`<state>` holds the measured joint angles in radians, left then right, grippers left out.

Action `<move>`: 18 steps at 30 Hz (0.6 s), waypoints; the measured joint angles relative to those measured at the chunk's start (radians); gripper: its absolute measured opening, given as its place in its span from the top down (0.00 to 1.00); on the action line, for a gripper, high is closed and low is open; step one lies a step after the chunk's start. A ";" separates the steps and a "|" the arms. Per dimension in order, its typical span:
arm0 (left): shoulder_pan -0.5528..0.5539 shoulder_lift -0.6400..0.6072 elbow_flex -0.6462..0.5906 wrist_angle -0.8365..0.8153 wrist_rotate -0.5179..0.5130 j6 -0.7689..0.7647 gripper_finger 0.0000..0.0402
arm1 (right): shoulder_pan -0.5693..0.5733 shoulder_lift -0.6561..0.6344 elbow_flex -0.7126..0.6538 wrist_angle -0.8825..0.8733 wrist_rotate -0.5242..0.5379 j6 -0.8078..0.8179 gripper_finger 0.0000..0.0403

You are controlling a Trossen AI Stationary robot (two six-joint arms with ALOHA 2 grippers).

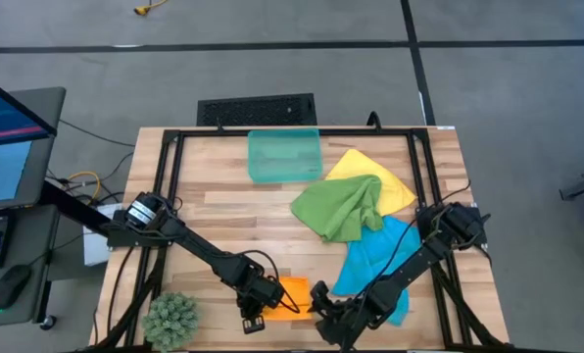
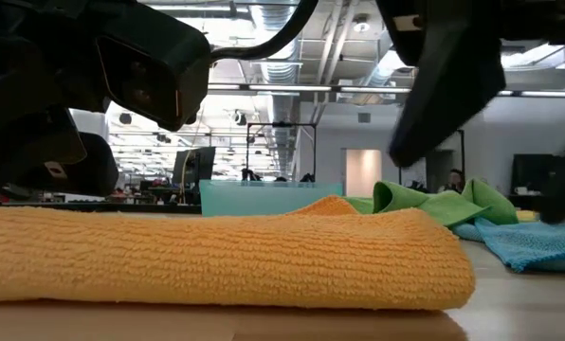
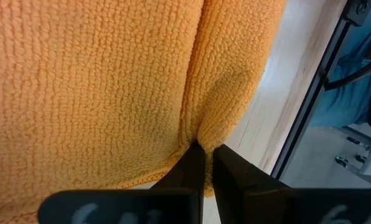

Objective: Roll microfiber towels into tight, uniform cylinder then place into a basket
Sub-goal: Fold the orange towel

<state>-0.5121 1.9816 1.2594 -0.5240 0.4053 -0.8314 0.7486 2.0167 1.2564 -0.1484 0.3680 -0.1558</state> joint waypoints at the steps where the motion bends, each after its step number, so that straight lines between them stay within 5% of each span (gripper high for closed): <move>1: 0.000 0.000 0.000 0.000 0.000 0.000 0.98 | 0.001 0.000 0.000 0.003 0.000 -0.001 0.45; 18: 0.000 0.000 0.000 0.000 0.000 0.000 0.98 | -0.012 0.001 -0.065 0.116 -0.002 0.025 0.46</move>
<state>-0.5121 1.9816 1.2594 -0.5243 0.4053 -0.8318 0.7368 2.0174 1.1916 -0.0323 0.3656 -0.1310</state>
